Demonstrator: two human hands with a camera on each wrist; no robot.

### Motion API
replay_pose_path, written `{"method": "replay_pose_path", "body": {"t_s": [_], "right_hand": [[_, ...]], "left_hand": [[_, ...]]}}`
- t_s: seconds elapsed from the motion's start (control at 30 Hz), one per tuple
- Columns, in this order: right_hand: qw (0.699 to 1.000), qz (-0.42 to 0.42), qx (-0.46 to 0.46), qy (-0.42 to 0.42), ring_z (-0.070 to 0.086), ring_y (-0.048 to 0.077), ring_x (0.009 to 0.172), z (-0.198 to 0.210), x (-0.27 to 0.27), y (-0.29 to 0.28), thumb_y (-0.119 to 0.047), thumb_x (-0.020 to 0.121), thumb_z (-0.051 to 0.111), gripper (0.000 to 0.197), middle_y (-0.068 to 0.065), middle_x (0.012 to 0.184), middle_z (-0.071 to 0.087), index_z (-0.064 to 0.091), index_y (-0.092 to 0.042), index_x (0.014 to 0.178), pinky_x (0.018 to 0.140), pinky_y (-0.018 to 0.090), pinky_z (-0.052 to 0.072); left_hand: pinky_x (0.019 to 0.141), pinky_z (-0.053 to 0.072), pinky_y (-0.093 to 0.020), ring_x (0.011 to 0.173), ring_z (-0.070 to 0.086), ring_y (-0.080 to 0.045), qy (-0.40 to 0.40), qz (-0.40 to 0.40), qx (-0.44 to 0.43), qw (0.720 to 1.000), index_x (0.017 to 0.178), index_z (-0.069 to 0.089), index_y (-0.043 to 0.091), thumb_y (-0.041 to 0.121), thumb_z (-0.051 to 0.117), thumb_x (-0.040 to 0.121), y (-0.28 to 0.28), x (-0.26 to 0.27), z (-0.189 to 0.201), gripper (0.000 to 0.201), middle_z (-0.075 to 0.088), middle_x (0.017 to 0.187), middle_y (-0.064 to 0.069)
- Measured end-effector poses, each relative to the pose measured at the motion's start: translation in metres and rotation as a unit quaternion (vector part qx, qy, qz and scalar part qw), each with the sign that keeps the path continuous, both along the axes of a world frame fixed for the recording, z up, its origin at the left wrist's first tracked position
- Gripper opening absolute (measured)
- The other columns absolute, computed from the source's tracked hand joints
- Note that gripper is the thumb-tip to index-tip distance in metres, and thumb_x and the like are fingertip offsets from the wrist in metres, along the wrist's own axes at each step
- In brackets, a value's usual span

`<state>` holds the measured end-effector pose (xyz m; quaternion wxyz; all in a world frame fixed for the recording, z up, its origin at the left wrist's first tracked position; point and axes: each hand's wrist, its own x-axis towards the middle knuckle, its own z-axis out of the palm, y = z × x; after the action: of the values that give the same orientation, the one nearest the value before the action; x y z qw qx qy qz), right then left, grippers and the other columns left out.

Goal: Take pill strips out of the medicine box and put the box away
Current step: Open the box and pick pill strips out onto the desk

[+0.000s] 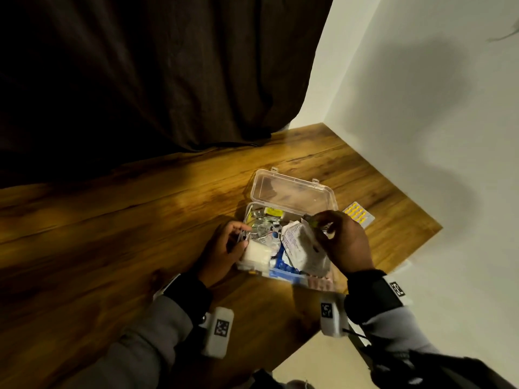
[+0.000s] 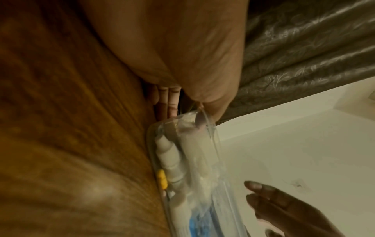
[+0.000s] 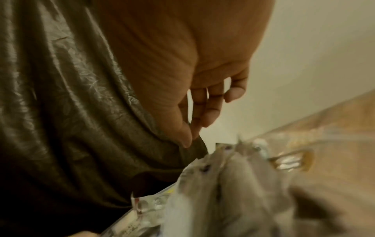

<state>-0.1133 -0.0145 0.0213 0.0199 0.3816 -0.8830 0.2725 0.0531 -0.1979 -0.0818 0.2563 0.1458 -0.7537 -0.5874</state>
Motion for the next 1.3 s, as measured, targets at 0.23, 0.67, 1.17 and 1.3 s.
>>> {"method": "replay_pose_path", "body": {"t_s": [0.23, 0.67, 1.17, 1.3], "right_hand": [[0.951, 0.223, 0.188, 0.100, 0.053, 0.020, 0.114, -0.014, 0.024, -0.064, -0.026, 0.086, 0.057, 0.029, -0.006, 0.125, 0.063, 0.064, -0.034, 0.113, 0.089, 0.039, 0.035], [0.933, 0.081, -0.185, -0.297, 0.057, 0.006, 0.062, -0.007, 0.007, -0.024, -0.004, 0.086, 0.065, 0.012, -0.006, 0.062, 0.066, 0.069, -0.005, 0.074, 0.061, 0.021, 0.047], [1.000, -0.009, 0.002, -0.027, 0.064, 0.015, 0.075, -0.011, -0.012, -0.008, -0.025, 0.076, 0.074, 0.021, -0.006, 0.092, 0.069, 0.069, -0.028, 0.097, 0.066, 0.029, 0.049], [0.979, 0.184, 0.083, 0.016, 0.058, 0.015, 0.102, -0.005, 0.002, -0.034, -0.036, 0.078, 0.070, 0.031, -0.008, 0.111, 0.067, 0.065, -0.032, 0.108, 0.087, 0.038, 0.044]], "left_hand": [[0.083, 0.049, -0.023, 0.095, 0.057, -0.004, 0.010, -0.011, 0.045, 0.999, 0.106, 0.052, 0.021, 0.039, 0.050, 0.077, 0.000, 0.001, -0.003, 0.035, 0.055, 0.108, 0.010], [0.106, 0.017, -0.002, 0.133, 0.020, 0.014, -0.016, -0.012, 0.003, 1.000, 0.138, 0.036, 0.031, 0.054, 0.046, 0.082, -0.001, 0.005, 0.001, 0.061, 0.025, 0.150, 0.009], [0.090, 0.030, -0.006, 0.110, 0.040, -0.007, -0.091, 0.009, -0.040, 0.995, 0.105, 0.063, 0.028, 0.053, 0.054, 0.071, -0.002, 0.006, 0.011, 0.043, 0.038, 0.122, -0.009], [0.093, 0.027, -0.011, 0.117, 0.036, -0.013, -0.111, 0.007, -0.067, 0.991, 0.074, 0.062, 0.045, 0.055, 0.060, 0.059, -0.007, 0.006, 0.020, 0.019, 0.036, 0.122, -0.004]]}}
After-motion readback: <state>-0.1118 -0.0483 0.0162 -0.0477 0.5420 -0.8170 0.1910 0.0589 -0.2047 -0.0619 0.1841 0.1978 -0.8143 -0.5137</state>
